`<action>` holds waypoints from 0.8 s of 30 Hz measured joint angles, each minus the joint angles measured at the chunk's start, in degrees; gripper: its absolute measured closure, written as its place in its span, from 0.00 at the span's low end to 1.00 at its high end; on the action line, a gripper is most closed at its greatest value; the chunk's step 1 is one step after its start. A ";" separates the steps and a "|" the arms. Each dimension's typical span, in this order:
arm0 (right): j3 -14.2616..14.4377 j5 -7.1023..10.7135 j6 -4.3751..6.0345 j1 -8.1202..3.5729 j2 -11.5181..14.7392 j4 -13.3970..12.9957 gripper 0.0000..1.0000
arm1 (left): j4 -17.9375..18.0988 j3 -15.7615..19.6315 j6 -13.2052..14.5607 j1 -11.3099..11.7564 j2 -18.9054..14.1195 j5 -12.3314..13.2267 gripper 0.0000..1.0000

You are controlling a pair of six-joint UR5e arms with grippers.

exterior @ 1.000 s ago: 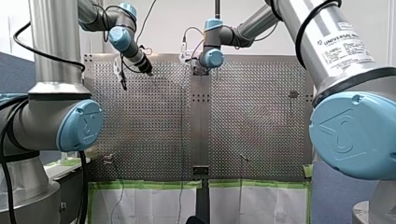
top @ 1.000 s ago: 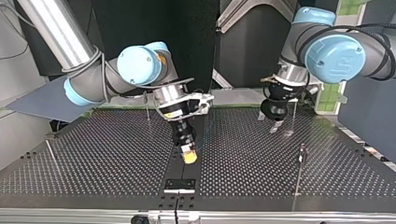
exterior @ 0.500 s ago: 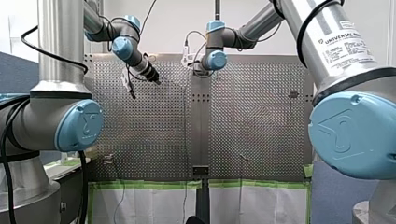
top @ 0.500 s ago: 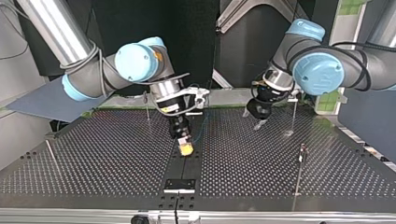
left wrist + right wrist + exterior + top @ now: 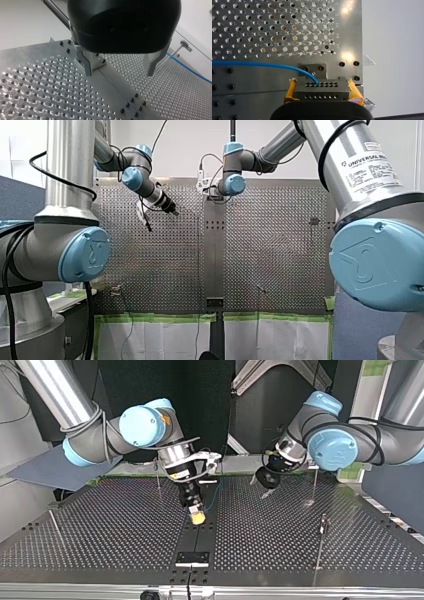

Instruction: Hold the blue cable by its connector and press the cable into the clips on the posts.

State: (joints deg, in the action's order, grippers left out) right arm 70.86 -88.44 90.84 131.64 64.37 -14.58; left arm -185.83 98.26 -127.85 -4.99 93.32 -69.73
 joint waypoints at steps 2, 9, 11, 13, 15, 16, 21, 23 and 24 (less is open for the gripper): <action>0.07 0.23 -0.02 -0.01 0.01 -0.01 1.00 | 0.97 -0.08 -1.01 0.20 0.07 1.05 0.00; 0.10 0.52 -0.03 -0.15 0.02 -0.02 1.00 | 3.74 -0.16 -4.59 0.77 2.17 4.64 0.00; 0.11 0.53 -0.03 -0.22 0.02 -0.02 1.00 | 3.94 -0.19 -5.60 0.81 3.13 5.62 0.00; 0.11 0.54 -0.03 -0.31 0.01 -0.02 1.00 | 3.99 -0.27 -6.20 0.83 3.89 6.26 0.00; 0.12 0.54 -0.03 -0.40 0.02 -0.02 1.00 | 4.00 -0.47 -6.60 0.89 4.40 6.85 0.00; 0.12 0.54 -0.03 -0.45 0.02 -0.02 1.00 | 4.00 -0.59 -6.72 0.95 4.53 7.08 0.00; 0.11 0.54 -0.03 -0.64 0.01 -0.02 1.00 | 3.90 -0.99 -7.17 1.45 5.43 8.26 0.00; 0.12 0.54 -0.03 -0.71 0.02 -0.02 1.00 | 3.72 -1.07 -7.24 1.55 6.07 8.68 0.00; 0.12 0.54 -0.03 -0.74 0.02 -0.02 1.00 | 3.68 -1.11 -7.27 1.58 6.29 8.88 0.00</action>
State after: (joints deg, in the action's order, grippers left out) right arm 70.98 -87.90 90.81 130.90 64.39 -14.60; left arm -182.15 97.15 -135.12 -3.41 99.61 -60.85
